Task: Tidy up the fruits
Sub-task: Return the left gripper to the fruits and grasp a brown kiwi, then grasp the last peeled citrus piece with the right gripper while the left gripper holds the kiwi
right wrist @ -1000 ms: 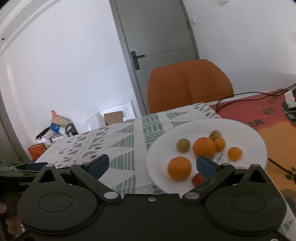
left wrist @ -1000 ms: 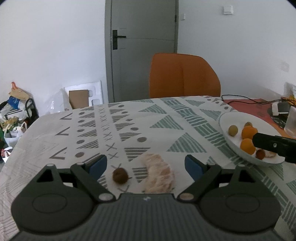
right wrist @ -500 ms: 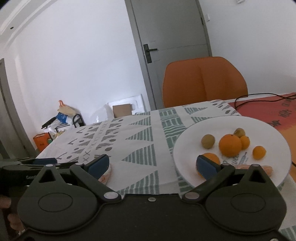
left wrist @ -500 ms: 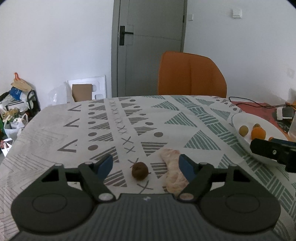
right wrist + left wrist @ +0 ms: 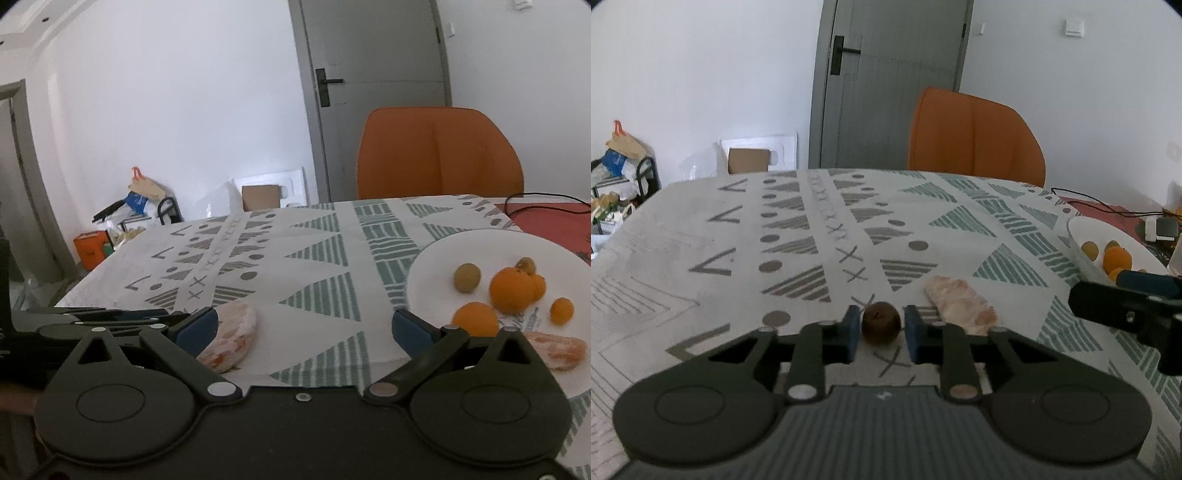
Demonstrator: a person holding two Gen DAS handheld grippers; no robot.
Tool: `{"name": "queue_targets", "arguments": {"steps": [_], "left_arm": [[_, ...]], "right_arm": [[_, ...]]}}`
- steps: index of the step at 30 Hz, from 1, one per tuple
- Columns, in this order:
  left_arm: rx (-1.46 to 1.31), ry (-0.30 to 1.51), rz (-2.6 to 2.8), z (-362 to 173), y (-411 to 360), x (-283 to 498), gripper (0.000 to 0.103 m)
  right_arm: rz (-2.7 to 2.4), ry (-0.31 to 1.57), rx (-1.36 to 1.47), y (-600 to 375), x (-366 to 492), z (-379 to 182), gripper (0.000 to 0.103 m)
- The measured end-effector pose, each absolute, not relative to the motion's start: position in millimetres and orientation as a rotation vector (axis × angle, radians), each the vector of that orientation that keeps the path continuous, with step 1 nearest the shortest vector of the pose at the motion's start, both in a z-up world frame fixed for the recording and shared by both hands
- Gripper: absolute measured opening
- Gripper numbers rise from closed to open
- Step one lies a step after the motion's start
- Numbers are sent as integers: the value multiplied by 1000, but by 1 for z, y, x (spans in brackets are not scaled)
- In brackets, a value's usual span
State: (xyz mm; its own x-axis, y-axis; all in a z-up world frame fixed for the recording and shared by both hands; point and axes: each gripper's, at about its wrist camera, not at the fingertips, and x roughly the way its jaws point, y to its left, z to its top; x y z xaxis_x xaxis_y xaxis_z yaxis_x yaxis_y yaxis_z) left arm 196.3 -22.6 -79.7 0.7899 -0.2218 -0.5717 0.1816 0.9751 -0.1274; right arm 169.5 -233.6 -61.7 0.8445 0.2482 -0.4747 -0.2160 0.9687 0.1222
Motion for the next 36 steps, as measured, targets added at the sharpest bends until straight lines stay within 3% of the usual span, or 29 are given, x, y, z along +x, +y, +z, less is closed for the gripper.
{"name": "queue_targets", "arguments": {"steps": [6,11,16,22,25,36], "left_arm": [[-115,616,-218,-81,-13,196,21],[-137,594,-196,-76,-2,192,21],[-141,578,-174,-70,7,190,21],[-149,572,-172,-66,10,189,21],[-150,565,-175,-65,11,187,21],[-151,576,-183,-67,10,187,21]], "right_arm": [[265,539,41,-215,178,-69,98],[295,578,8,-195,186,-77,81],[308,612,10,-182,193,-82,71],[323,629,1,-169,199,-86,68],[330,647,2,-165,203,-89,57],[290,630,-58,-168,198,-91,43]]}}
